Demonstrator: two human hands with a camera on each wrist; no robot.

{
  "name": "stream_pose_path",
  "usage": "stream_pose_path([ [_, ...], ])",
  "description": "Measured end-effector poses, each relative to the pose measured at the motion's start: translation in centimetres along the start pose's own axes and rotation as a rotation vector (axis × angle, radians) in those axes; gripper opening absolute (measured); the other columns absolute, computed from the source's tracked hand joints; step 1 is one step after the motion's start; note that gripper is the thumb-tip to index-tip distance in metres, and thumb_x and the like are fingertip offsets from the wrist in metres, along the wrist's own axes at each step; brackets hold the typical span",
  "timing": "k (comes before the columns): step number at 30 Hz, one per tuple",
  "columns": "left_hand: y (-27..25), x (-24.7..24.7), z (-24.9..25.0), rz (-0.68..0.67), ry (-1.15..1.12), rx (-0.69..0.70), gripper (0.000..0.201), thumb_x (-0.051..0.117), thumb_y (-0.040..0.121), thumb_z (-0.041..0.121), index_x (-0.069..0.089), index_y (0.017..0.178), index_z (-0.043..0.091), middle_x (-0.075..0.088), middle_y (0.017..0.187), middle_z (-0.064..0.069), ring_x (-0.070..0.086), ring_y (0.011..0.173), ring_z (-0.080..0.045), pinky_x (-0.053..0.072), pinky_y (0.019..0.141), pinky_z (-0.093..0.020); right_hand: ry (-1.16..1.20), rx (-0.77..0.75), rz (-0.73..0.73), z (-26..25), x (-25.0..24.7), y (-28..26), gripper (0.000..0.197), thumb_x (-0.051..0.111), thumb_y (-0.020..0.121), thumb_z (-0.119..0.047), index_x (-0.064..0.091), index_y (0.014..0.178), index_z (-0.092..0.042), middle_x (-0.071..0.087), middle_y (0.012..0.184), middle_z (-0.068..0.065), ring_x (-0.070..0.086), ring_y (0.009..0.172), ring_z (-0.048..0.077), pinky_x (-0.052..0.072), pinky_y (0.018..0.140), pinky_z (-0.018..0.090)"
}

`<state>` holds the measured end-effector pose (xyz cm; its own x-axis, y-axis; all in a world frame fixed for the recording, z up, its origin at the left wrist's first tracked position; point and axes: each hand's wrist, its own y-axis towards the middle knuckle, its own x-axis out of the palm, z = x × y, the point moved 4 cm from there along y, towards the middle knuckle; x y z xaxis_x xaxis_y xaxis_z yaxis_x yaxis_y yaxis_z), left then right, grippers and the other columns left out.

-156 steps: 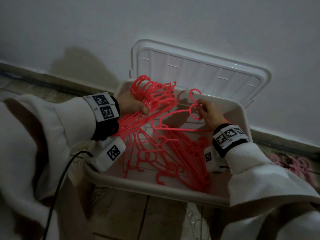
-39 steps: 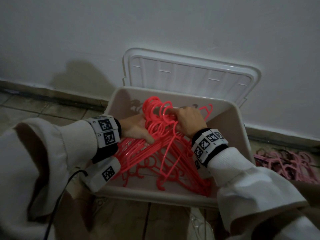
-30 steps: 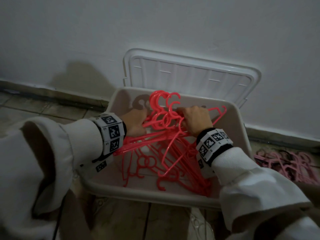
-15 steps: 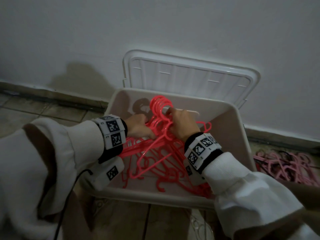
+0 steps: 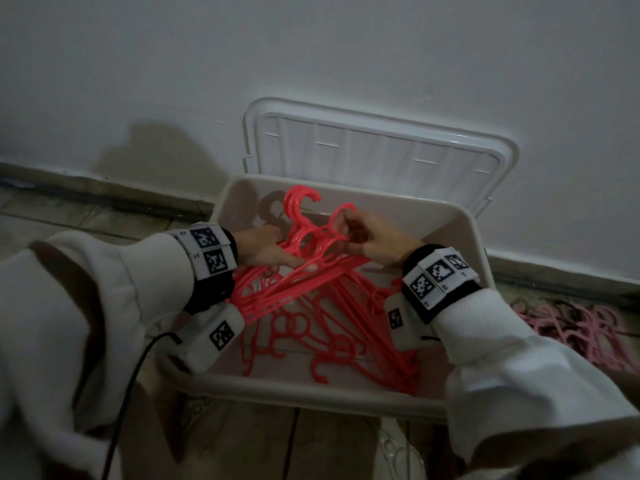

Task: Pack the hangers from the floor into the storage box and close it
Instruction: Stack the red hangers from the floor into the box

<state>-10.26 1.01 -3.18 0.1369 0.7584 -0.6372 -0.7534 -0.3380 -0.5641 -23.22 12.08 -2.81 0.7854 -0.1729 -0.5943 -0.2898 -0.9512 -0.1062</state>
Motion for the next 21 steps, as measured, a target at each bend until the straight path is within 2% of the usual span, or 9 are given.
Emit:
stream_pose_path([
  [2, 0.1, 0.1, 0.1, 0.007, -0.028, -0.006, 0.046, 0.061, 0.081, 0.054, 0.057, 0.079, 0.009, 0.057, 0.065, 0.0, 0.054, 0.057, -0.014, 0.048, 0.066, -0.024, 0.006, -0.004, -0.003, 0.3, -0.3, 0.2, 0.034, 0.068, 0.078, 0.003, 0.049, 0.073, -0.024, 0.046, 0.066, -0.005, 0.046, 0.056, -0.002, 0.04, 0.061, 0.013],
  [4, 0.3, 0.6, -0.1, -0.053, -0.3, -0.038, 0.033, 0.051, 0.095, 0.031, 0.051, 0.072, 0.006, 0.053, 0.055, 0.001, 0.048, 0.039, -0.008, 0.044, 0.046, -0.017, 0.057, -0.017, -0.001, 0.2, -0.6, 0.0, 0.036, 0.068, 0.076, 0.008, 0.049, 0.068, -0.022, 0.051, 0.064, -0.004, 0.049, 0.054, -0.004, 0.041, 0.059, 0.01],
  [6, 0.3, 0.9, -0.2, -0.116, -0.48, -0.067, 0.033, 0.041, 0.1, 0.019, 0.047, 0.07, 0.007, 0.052, 0.045, 0.004, 0.042, 0.031, -0.004, 0.037, 0.036, -0.013, 0.078, -0.039, 0.001, -0.2, -1.0, -0.2, 0.032, 0.07, 0.075, 0.004, 0.055, 0.069, -0.023, 0.053, 0.065, 0.003, 0.051, 0.061, 0.006, 0.042, 0.063, 0.023],
  [8, 0.2, 1.0, 0.0, -0.119, -0.571, -0.05, 0.029, 0.047, 0.097, 0.023, 0.051, 0.073, 0.008, 0.051, 0.047, 0.005, 0.041, 0.031, -0.003, 0.036, 0.035, -0.013, 0.078, -0.051, -0.001, -0.4, -1.2, -0.4, 0.027, 0.071, 0.075, -0.003, 0.059, 0.072, -0.027, 0.054, 0.067, 0.012, 0.048, 0.066, 0.018, 0.039, 0.065, 0.033],
  [10, -0.2, 1.0, 0.5, -0.086, -0.552, -0.016, 0.024, 0.058, 0.09, 0.026, 0.056, 0.075, 0.008, 0.052, 0.052, 0.004, 0.041, 0.034, -0.003, 0.038, 0.038, -0.014, 0.058, -0.065, -0.01, -0.5, -1.3, -0.5, 0.021, 0.066, 0.079, -0.016, 0.062, 0.074, -0.037, 0.055, 0.066, 0.019, 0.047, 0.067, 0.018, 0.038, 0.064, 0.034],
  [14, -0.4, 1.1, 0.9, -0.052, -0.508, -0.024, 0.038, 0.057, 0.088, 0.034, 0.048, 0.06, 0.01, 0.043, 0.035, 0.008, 0.034, 0.029, -0.003, 0.033, 0.037, -0.013, -0.051, -0.101, 0.007, 0.4, -1.3, -0.4, 0.028, 0.049, 0.084, -0.032, 0.059, 0.073, -0.055, 0.049, 0.061, 0.01, 0.044, 0.063, 0.018, 0.037, 0.061, 0.039],
  [17, -0.4, 0.9, 1.0, -0.059, -0.516, -0.028, 0.044, 0.054, 0.085, 0.046, 0.044, 0.059, 0.012, 0.041, 0.034, 0.008, 0.033, 0.03, -0.003, 0.033, 0.038, -0.013, -0.192, -0.045, 0.021, 0.4, -1.0, -0.5, 0.011, 0.049, 0.084, -0.046, 0.059, 0.087, -0.043, 0.049, 0.072, -0.018, 0.047, 0.073, 0.011, 0.04, 0.07, 0.034],
  [19, -0.7, 1.0, 1.4, -0.094, -0.529, -0.031, 0.047, 0.058, 0.069, 0.056, 0.044, 0.059, 0.012, 0.041, 0.037, 0.006, 0.034, 0.033, -0.006, 0.035, 0.04, -0.016, -0.239, -0.067, 0.034, 0.0, -0.3, -0.4, 0.021, 0.056, 0.089, -0.032, 0.057, 0.109, -0.026, 0.05, 0.082, -0.011, 0.043, 0.076, 0.005, 0.037, 0.072, 0.016],
  [21, -1.0, 1.0, 1.6, -0.115, -0.49, -0.018, 0.044, 0.064, 0.067, 0.052, 0.051, 0.063, 0.011, 0.047, 0.047, 0.0, 0.041, 0.04, -0.011, 0.039, 0.048, -0.021, -0.235, -0.061, 0.06, -0.5, 0.2, -0.6, 0.038, 0.058, 0.09, -0.014, 0.046, 0.123, -0.001, 0.05, 0.088, 0.002, 0.043, 0.079, 0.008, 0.031, 0.066, 0.0],
])
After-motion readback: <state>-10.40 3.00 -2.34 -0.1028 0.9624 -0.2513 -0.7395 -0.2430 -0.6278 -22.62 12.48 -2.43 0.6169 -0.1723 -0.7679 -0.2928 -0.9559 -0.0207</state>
